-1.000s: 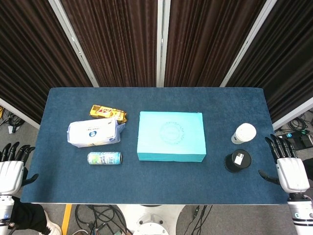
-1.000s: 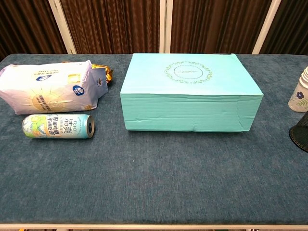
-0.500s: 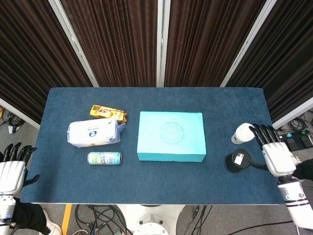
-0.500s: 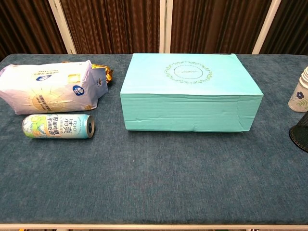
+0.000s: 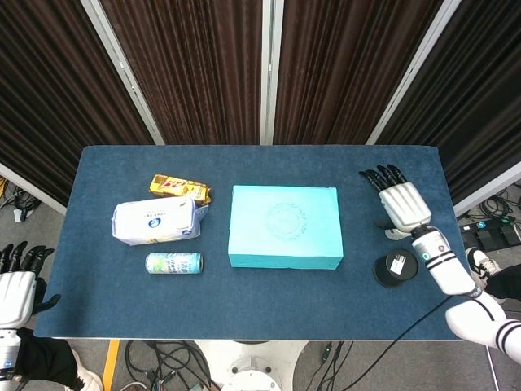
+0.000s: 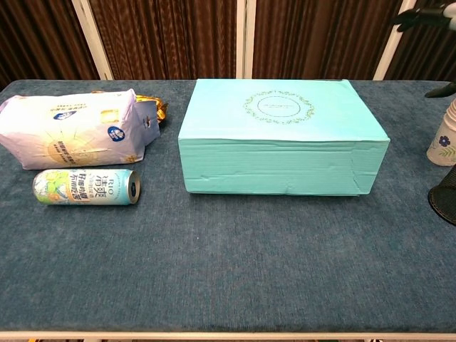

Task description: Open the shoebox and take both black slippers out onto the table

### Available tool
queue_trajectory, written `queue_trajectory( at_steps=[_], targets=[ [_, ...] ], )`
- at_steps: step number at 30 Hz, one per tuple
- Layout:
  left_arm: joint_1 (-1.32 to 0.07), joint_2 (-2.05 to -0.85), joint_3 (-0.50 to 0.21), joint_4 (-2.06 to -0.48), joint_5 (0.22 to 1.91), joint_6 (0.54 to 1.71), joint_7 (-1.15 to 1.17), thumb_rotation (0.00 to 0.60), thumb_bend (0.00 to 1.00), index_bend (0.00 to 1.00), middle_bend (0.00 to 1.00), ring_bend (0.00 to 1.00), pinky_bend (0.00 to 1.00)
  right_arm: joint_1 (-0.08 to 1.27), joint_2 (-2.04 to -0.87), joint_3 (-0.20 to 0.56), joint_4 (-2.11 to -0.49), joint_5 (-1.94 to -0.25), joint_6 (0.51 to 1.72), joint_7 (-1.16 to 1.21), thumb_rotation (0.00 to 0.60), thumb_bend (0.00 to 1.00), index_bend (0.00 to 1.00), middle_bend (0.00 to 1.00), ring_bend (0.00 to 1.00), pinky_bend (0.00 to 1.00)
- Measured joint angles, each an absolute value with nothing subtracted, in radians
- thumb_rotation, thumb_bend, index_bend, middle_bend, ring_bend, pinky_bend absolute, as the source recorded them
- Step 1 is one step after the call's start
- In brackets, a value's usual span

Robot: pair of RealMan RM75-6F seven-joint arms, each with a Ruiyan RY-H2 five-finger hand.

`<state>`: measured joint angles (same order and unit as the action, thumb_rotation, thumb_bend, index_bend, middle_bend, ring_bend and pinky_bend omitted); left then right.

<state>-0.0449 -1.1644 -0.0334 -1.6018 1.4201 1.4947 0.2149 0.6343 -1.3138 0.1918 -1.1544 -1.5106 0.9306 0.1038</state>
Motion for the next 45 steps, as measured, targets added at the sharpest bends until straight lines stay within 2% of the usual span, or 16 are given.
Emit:
queue_trajectory(
  at_steps=[11, 19, 25, 31, 39, 45],
  targets=[
    [-0.041, -1.151, -0.029, -1.621, 1.41, 1.483, 0.213, 0.6, 0.0, 0.2, 0.16, 0.05, 0.04, 0.755, -1.537, 0.139, -0.826, -1.581, 0.908, 0.184, 0.6, 0.0, 0.0, 0.05, 0.0, 0.0],
    [-0.038, -1.144, -0.03, -1.624, 1.402, 1.479, 0.207, 0.6, 0.0, 0.2, 0.16, 0.05, 0.04, 0.788, -1.651, 0.079, -0.67, -1.639, 0.98, 0.261, 0.6, 0.0, 0.0, 0.0, 0.0, 0.0],
    [-0.036, -1.137, -0.035, -1.631, 1.407, 1.491, 0.208, 0.6, 0.0, 0.2, 0.16, 0.05, 0.04, 0.782, -1.676, 0.026, -0.632, -1.699, 1.099, 0.309, 0.6, 0.0, 0.0, 0.0, 0.0, 0.0],
    [-0.038, -1.134, -0.034, -1.636, 1.41, 1.486, 0.204, 0.6, 0.0, 0.2, 0.16, 0.05, 0.04, 0.758, -1.66, -0.044, -0.66, -1.768, 1.211, 0.335, 0.6, 0.0, 0.0, 0.01, 0.0, 0.0],
    [-0.037, -1.133, -0.029, -1.639, 1.413, 1.482, 0.202, 0.6, 0.0, 0.2, 0.16, 0.05, 0.04, 0.732, -1.627, -0.095, -0.718, -1.81, 1.267, 0.292, 0.6, 0.0, 0.0, 0.08, 0.0, 0.0],
    [-0.04, -1.132, -0.029, -1.643, 1.411, 1.474, 0.198, 0.6, 0.0, 0.2, 0.16, 0.05, 0.04, 0.721, -1.668, -0.094, -0.647, -1.807, 1.296, 0.288, 0.6, 0.03, 0.13, 0.13, 0.0, 0.0]
  ],
)
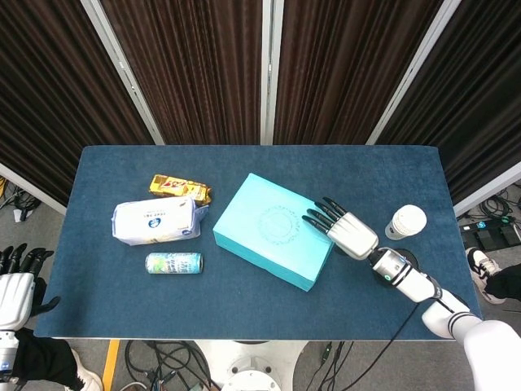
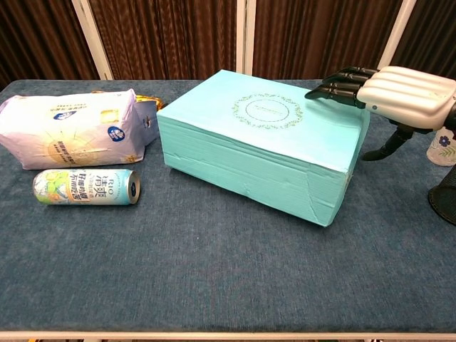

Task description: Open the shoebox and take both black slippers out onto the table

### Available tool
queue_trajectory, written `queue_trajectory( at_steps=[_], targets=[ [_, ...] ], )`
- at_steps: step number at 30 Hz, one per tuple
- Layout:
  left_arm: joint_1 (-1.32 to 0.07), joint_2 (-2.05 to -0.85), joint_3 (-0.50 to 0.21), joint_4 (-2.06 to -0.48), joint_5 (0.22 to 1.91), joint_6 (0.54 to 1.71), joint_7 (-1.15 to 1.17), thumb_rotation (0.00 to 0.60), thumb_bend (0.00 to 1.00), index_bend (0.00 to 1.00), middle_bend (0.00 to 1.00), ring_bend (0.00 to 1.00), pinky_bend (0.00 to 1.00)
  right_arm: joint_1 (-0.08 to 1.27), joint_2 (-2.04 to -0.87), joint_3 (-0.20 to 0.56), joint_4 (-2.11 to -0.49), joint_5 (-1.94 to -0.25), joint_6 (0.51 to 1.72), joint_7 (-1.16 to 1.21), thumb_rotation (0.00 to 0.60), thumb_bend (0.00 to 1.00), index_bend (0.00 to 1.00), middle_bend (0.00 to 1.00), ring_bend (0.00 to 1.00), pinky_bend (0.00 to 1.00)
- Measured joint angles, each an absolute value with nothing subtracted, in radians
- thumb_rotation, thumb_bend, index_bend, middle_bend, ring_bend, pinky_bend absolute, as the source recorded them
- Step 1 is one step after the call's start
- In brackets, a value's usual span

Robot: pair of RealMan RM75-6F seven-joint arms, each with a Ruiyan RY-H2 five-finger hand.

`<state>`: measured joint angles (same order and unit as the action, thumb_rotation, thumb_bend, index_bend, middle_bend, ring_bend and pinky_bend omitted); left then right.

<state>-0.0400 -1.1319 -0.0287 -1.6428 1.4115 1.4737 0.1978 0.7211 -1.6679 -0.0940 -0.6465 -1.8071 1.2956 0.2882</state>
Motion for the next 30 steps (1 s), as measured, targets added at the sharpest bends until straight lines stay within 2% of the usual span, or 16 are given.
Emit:
queue_trajectory(
  at_steps=[8, 11, 14, 19, 30],
  targets=[
    [-0.037, -1.128, -0.027, -1.645, 1.405, 1.471, 0.195, 0.6, 0.0, 0.2, 0.16, 0.05, 0.04, 0.715, -1.759, -0.103, -0.496, -1.833, 1.405, 0.32, 0.6, 0.14, 0.26, 0.19, 0.04, 0.01],
    [-0.037, -1.128, -0.025, -1.646, 1.402, 1.464, 0.191, 0.6, 0.0, 0.2, 0.16, 0.05, 0.04, 0.712, -1.785, -0.112, -0.448, -1.841, 1.428, 0.338, 0.6, 0.25, 0.34, 0.24, 0.09, 0.05],
    [-0.038, -1.127, -0.025, -1.646, 1.401, 1.461, 0.19, 0.6, 0.0, 0.2, 0.16, 0.05, 0.04, 0.706, -1.807, -0.117, -0.409, -1.844, 1.461, 0.37, 0.6, 0.4, 0.43, 0.3, 0.16, 0.12],
    [-0.04, -1.125, -0.023, -1.647, 1.4, 1.454, 0.189, 0.6, 0.0, 0.2, 0.16, 0.05, 0.04, 0.692, -1.833, -0.11, -0.38, -1.825, 1.484, 0.47, 0.6, 0.57, 0.48, 0.35, 0.2, 0.16],
    [-0.052, -1.115, -0.02, -1.669, 1.39, 1.425, 0.204, 0.6, 0.0, 0.2, 0.16, 0.05, 0.04, 0.671, -1.84, -0.051, -0.412, -1.722, 1.451, 0.754, 0.6, 0.59, 0.48, 0.36, 0.21, 0.14]
  ],
)
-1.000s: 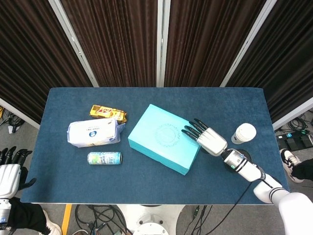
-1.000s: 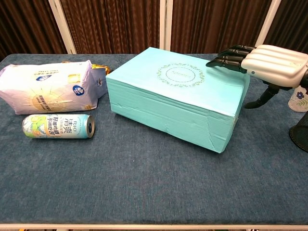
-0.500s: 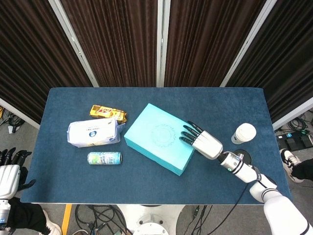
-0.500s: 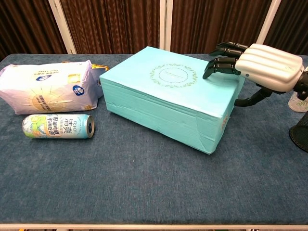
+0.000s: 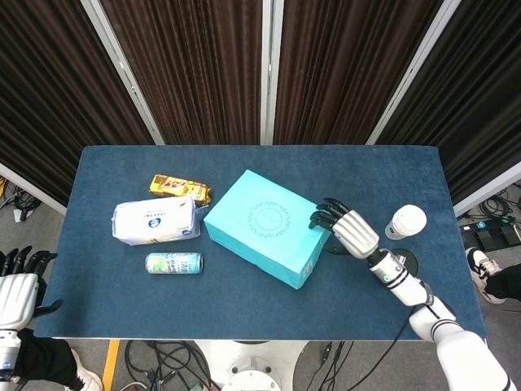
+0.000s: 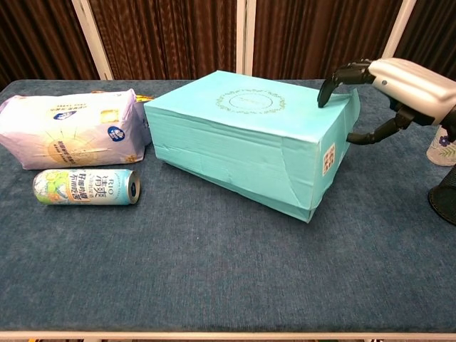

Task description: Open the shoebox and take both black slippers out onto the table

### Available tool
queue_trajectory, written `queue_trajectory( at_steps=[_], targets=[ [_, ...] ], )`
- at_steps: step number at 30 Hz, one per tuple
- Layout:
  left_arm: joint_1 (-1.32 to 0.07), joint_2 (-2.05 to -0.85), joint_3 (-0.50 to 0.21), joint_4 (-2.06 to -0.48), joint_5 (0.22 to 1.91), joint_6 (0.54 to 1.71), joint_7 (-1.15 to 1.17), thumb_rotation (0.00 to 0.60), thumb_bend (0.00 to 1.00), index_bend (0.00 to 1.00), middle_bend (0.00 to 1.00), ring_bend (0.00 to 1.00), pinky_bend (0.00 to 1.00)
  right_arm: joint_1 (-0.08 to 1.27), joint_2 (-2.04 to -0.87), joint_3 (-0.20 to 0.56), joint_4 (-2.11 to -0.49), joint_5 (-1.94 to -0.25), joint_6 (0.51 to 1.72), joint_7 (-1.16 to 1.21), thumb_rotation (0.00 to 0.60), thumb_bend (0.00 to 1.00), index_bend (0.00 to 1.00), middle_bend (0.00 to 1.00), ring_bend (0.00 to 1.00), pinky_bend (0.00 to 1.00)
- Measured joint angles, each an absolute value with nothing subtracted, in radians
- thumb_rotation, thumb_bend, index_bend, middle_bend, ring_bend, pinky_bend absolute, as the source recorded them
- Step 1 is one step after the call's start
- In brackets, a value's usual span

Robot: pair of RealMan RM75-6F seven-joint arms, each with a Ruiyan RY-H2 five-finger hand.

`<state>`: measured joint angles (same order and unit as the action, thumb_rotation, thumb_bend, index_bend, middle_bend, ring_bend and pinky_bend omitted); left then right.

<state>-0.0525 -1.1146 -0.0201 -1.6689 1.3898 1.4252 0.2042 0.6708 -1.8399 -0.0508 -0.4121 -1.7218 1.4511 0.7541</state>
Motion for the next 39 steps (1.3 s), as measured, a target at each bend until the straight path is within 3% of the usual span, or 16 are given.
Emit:
queue_trajectory(
  at_steps=[12, 24, 29, 34, 39],
  targets=[
    [-0.062, -1.103, -0.017, -1.694, 1.385, 1.41, 0.221, 0.6, 0.0, 0.2, 0.16, 0.05, 0.04, 0.672, -1.772, 0.045, -0.632, -1.578, 1.298, 1.021, 0.6, 0.54, 0.51, 0.37, 0.2, 0.08],
    [-0.069, -1.095, -0.014, -1.71, 1.383, 1.399, 0.228, 0.6, 0.0, 0.2, 0.16, 0.05, 0.05, 0.683, -1.605, 0.239, -1.032, -1.266, 0.923, 1.345, 0.6, 0.49, 0.49, 0.35, 0.15, 0.03],
    [-0.07, -1.093, -0.011, -1.711, 1.383, 1.396, 0.222, 0.6, 0.0, 0.2, 0.16, 0.05, 0.05, 0.705, -1.584, 0.354, -1.07, -1.124, 0.802, 1.359, 0.6, 0.42, 0.35, 0.24, 0.05, 0.0],
    [-0.069, -1.091, -0.008, -1.71, 1.38, 1.393, 0.218, 0.6, 0.0, 0.2, 0.16, 0.05, 0.05, 0.748, -1.589, 0.422, -1.045, -1.026, 0.719, 1.281, 0.6, 0.15, 0.05, 0.05, 0.0, 0.0],
    [-0.063, -1.09, -0.004, -1.706, 1.379, 1.397, 0.208, 0.6, 0.0, 0.2, 0.16, 0.05, 0.05, 0.78, -1.595, 0.434, -1.0, -0.991, 0.688, 1.137, 0.6, 0.05, 0.0, 0.0, 0.0, 0.0]
  ],
)
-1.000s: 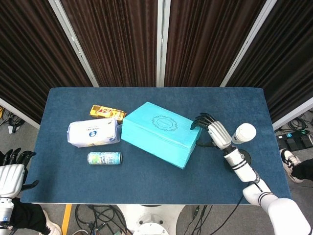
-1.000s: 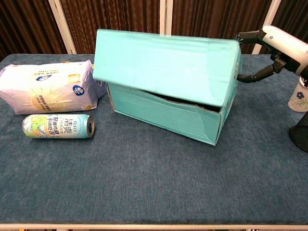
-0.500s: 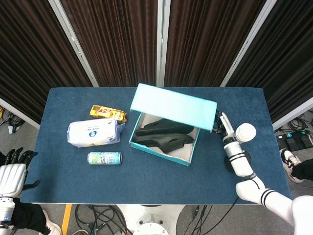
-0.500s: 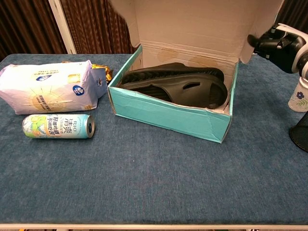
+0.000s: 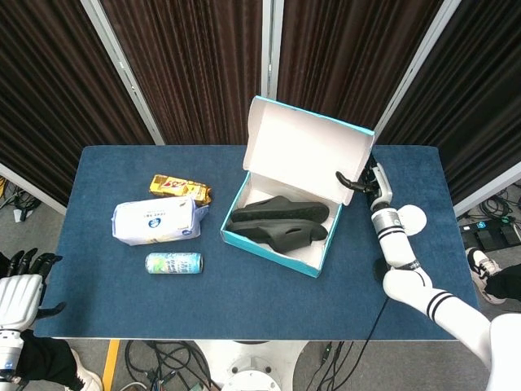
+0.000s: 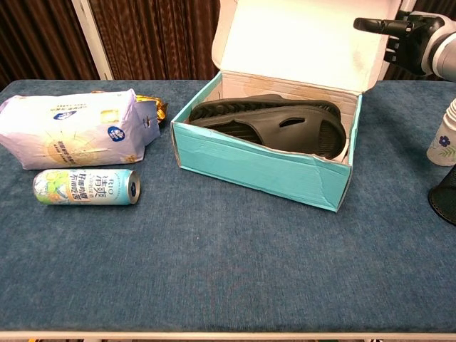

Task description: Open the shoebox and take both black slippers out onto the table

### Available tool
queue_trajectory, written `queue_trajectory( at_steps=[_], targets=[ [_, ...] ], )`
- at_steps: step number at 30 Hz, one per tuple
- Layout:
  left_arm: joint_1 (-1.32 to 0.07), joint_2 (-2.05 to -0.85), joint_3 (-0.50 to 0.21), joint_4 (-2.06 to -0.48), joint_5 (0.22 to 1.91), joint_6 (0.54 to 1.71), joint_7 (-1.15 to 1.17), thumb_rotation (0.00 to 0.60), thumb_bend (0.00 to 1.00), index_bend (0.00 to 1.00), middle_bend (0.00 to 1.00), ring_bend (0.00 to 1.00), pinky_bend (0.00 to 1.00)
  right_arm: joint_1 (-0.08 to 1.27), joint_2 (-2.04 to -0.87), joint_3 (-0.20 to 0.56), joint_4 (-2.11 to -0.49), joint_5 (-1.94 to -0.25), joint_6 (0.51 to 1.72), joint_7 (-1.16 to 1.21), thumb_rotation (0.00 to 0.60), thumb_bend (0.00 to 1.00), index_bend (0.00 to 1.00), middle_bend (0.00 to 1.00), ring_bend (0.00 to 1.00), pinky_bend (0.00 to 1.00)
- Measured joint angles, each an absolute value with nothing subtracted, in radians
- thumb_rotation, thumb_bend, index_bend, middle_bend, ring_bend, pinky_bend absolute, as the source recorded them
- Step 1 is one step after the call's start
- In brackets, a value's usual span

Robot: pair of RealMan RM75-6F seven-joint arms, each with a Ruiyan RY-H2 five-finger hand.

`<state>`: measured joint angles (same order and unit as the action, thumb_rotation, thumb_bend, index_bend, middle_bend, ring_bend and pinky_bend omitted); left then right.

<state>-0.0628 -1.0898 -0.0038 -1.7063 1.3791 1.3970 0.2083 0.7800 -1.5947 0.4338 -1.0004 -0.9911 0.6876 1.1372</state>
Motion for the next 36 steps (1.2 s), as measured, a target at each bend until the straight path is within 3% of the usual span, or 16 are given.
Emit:
queue_trajectory(
  at_steps=[6, 15, 21, 26, 31, 36],
  targets=[
    [-0.066, -1.094, -0.004, -1.698, 1.377, 1.391, 0.204, 0.6, 0.0, 0.2, 0.16, 0.05, 0.05, 0.787, -1.604, 0.464, -0.949, -0.912, 0.728, 0.947, 0.6, 0.04, 0.0, 0.0, 0.0, 0.0],
    [-0.076, -1.093, -0.006, -1.702, 1.389, 1.388, 0.205, 0.6, 0.0, 0.2, 0.16, 0.05, 0.05, 0.778, -1.622, 0.513, -0.882, -0.899, 0.952, 0.749, 0.6, 0.04, 0.0, 0.0, 0.0, 0.0],
    [-0.078, -1.09, -0.008, -1.712, 1.388, 1.39, 0.213, 0.6, 0.0, 0.2, 0.16, 0.05, 0.05, 0.734, -1.562, 0.419, -0.981, -1.085, 1.026, 0.698, 0.6, 0.04, 0.0, 0.04, 0.0, 0.0],
    [-0.078, -1.092, -0.008, -1.71, 1.388, 1.39, 0.208, 0.6, 0.0, 0.2, 0.16, 0.05, 0.05, 0.703, -1.45, 0.301, -1.192, -1.257, 1.032, 0.607, 0.6, 0.01, 0.17, 0.2, 0.05, 0.1],
    [-0.077, -1.097, -0.007, -1.701, 1.392, 1.393, 0.196, 0.6, 0.0, 0.2, 0.16, 0.05, 0.05, 0.711, -1.345, 0.214, -1.387, -1.33, 0.943, 0.46, 0.6, 0.0, 0.22, 0.23, 0.1, 0.17],
    [-0.074, -1.103, -0.003, -1.681, 1.392, 1.391, 0.18, 0.6, 0.0, 0.2, 0.16, 0.05, 0.05, 0.744, -1.318, 0.172, -1.459, -1.333, 0.842, 0.303, 0.6, 0.0, 0.22, 0.23, 0.1, 0.17]
  ],
)
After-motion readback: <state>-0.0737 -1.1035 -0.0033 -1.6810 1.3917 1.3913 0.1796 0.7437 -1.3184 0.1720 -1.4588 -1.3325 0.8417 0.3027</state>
